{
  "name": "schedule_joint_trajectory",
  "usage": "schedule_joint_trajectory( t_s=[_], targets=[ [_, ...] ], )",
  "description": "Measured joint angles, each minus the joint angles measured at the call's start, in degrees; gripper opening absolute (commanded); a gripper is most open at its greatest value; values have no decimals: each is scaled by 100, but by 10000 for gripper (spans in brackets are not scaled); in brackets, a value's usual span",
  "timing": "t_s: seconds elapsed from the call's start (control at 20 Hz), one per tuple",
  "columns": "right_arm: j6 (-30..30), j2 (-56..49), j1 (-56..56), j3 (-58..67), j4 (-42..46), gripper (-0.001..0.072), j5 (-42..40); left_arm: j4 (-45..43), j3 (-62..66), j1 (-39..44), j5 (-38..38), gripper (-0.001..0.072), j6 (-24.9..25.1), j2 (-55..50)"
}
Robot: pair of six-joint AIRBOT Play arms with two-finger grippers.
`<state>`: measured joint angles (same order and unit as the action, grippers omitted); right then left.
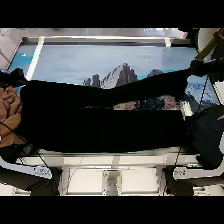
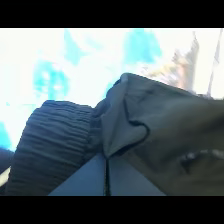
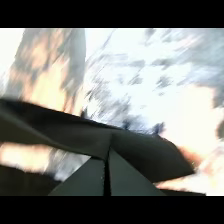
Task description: Fold the clothes and pants, and hang the long-sleeved shirts on hangers.
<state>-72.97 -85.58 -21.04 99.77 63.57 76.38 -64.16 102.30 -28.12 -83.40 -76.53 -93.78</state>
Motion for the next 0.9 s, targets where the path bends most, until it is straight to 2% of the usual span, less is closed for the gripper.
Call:
schedule_joint_trajectory(
  t_s=[0.25, 0.45, 0.65, 0.9],
  targets=[
    [-621, -348, -28, 170, 424, 8, -907, -1202, 0, -7, 251, 10, -839, -35],
    [-793, -1036, -22, 197, 586, 8, -861, -1558, -4, 131, 437, 10, -1078, -264],
    [-623, -1589, 118, -22, 734, 8, -654, -1703, -7, 382, 522, 10, -1163, -623],
    [-271, -1561, 232, -1235, 1047, 20, -361, -1751, -9, 549, 535, 10, -1200, -905]
  ],
)
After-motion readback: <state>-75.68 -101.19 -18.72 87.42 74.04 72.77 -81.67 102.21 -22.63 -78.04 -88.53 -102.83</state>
